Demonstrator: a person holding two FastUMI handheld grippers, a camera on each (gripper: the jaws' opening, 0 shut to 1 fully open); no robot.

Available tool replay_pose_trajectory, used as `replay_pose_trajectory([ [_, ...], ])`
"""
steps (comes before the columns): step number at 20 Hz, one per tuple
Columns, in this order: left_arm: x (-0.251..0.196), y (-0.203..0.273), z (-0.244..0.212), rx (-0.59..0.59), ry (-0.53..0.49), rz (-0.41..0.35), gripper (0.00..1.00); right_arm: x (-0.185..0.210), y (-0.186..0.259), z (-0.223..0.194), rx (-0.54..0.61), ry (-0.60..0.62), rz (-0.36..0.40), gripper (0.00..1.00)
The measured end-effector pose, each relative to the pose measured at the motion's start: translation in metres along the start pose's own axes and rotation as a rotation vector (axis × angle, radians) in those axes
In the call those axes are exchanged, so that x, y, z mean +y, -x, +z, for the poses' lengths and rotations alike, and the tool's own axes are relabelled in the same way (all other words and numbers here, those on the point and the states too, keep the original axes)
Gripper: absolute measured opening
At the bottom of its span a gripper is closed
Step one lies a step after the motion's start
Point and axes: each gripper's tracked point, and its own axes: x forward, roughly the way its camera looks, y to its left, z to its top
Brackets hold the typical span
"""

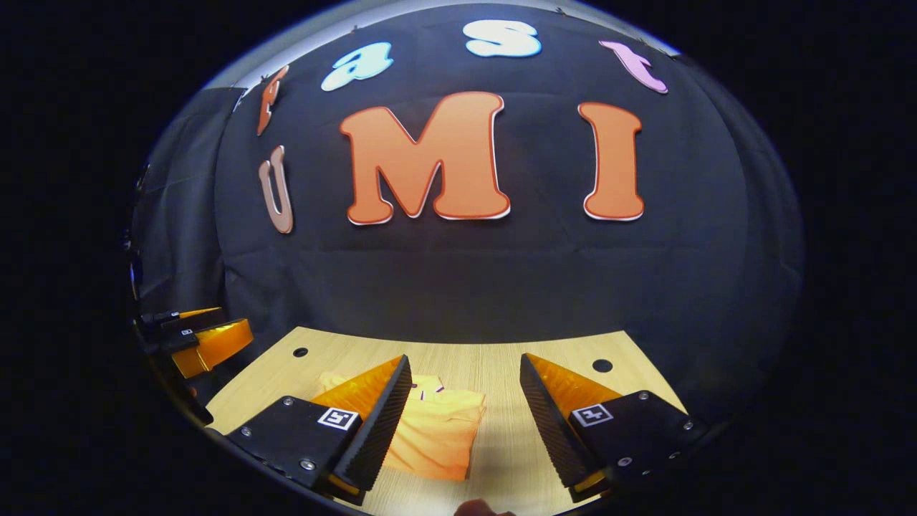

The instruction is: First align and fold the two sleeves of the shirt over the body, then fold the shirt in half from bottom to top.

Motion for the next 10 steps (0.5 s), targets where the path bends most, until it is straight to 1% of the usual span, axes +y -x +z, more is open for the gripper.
replay_pose_trajectory([
  [2, -0.013, 0.022, 0.007, -0.035, -0.002, -0.002, 0.96, 0.002, 0.017, 0.011, -0.051, 0.041, -0.001, 0.93],
  [7, -0.028, 0.075, 0.029, -0.141, -0.015, 0.022, 0.96, 0.019, 0.056, 0.028, -0.18, 0.112, 0.035, 0.92],
  [10, -0.033, 0.098, 0.023, -0.155, 0.001, 0.042, 0.96, 0.022, 0.074, 0.028, -0.223, 0.148, 0.049, 0.94],
])
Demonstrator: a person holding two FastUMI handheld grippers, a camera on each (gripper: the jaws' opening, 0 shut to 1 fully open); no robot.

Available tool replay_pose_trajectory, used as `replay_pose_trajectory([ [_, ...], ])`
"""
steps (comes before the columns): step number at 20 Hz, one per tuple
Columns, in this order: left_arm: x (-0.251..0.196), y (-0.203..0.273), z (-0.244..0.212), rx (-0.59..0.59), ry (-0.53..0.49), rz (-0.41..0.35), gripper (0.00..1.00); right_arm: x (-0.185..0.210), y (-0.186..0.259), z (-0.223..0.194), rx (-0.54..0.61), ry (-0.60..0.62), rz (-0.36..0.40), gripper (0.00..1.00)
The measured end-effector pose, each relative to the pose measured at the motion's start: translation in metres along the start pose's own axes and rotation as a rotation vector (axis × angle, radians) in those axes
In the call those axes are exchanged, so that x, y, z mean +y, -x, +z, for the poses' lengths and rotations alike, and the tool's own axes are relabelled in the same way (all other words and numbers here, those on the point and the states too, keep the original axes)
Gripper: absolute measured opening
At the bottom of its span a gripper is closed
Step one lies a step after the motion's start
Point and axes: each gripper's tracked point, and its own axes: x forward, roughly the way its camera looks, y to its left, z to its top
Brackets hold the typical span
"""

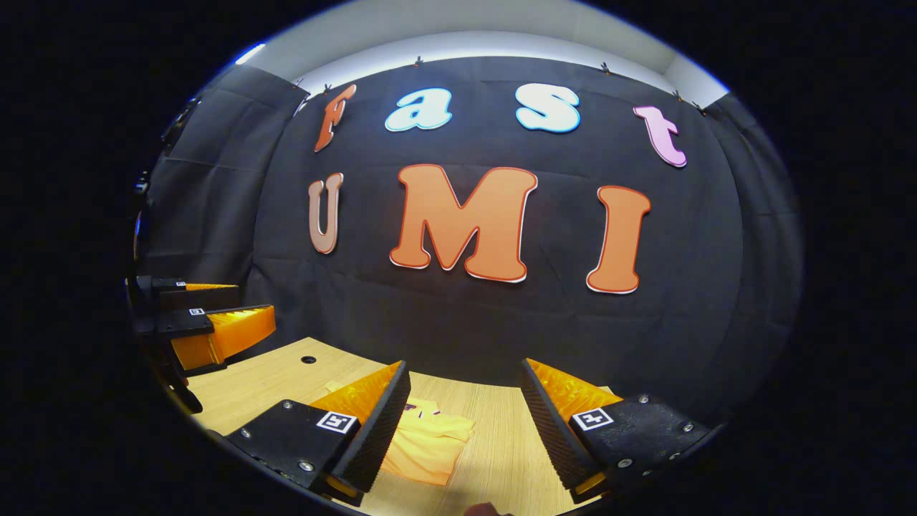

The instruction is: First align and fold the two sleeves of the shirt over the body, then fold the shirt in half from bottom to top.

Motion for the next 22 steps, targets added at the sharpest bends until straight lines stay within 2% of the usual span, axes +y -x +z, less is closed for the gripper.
replay_pose_trajectory([
  [8, 0.006, 0.05, -0.004, -0.048, -0.042, 0.077, 0.96, 0.004, 0.019, -0.001, -0.04, -0.009, 0.036, 0.96],
  [13, 0.008, 0.068, -0.01, -0.055, -0.05, 0.03, 0.96, 0.007, 0.054, -0.001, -0.058, 0.019, 0.006, 0.96],
  [14, 0.008, 0.072, -0.01, -0.047, -0.046, 0.017, 0.96, 0.01, 0.058, 0.0, -0.052, 0.021, -0.004, 1.0],
  [15, 0.011, 0.077, -0.011, -0.037, -0.044, 0.009, 0.96, 0.013, 0.059, 0.0, -0.039, 0.023, -0.011, 0.96],
  [22, 0.012, 0.103, -0.006, -0.079, -0.063, -0.05, 0.96, 0.043, 0.082, 0.007, -0.057, 0.036, -0.002, 0.97],
])
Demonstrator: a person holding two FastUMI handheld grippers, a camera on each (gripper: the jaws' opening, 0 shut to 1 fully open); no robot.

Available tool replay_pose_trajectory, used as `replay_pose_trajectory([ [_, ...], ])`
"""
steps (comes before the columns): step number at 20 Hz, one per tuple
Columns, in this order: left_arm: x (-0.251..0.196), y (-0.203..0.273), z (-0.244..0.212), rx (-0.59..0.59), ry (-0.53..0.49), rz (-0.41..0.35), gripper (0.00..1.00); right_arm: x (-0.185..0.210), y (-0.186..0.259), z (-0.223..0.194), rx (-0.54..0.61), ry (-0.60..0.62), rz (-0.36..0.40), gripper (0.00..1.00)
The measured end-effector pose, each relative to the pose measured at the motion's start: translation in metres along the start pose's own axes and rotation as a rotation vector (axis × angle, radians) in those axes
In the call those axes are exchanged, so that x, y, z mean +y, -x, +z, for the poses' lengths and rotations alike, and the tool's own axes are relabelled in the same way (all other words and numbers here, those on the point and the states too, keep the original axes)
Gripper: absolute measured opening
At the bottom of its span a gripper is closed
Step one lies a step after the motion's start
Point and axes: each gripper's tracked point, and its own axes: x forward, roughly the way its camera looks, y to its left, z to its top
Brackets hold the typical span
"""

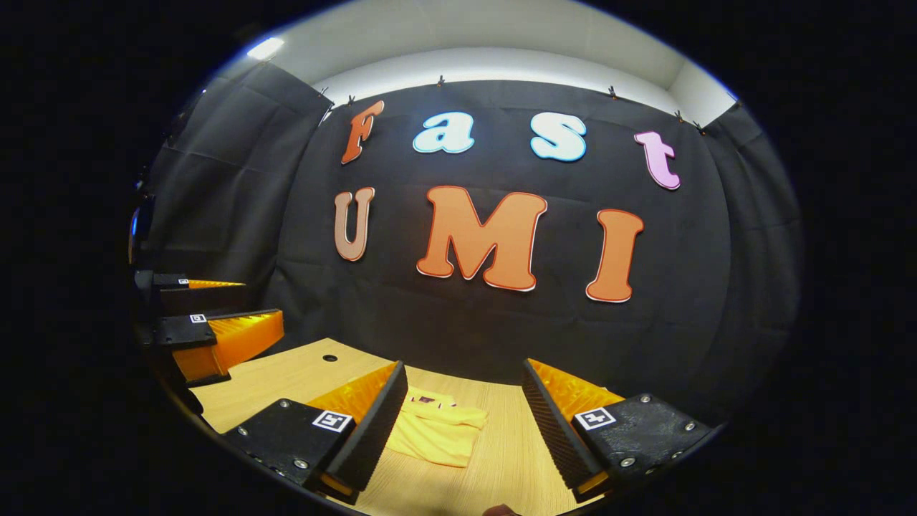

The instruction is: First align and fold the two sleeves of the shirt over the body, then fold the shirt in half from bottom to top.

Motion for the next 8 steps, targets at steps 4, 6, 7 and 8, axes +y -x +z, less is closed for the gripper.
replay_pose_trajectory([
  [4, 0.0, 0.006, 0.001, -0.009, -0.02, -0.008, 0.96, 0.007, 0.01, 0.004, 0.009, 0.014, 0.003, 0.97],
  [6, 0.0, 0.006, 0.001, -0.009, -0.029, -0.011, 0.96, 0.005, 0.014, 0.001, 0.013, 0.014, 0.005, 0.97],
  [7, 0.0, 0.005, 0.001, -0.006, -0.029, -0.009, 0.96, 0.005, 0.016, -0.001, 0.013, 0.01, 0.007, 0.97],
  [8, 0.0, 0.004, 0.0, -0.001, -0.021, -0.012, 0.96, 0.005, 0.018, -0.003, 0.014, 0.004, 0.014, 0.97],
])
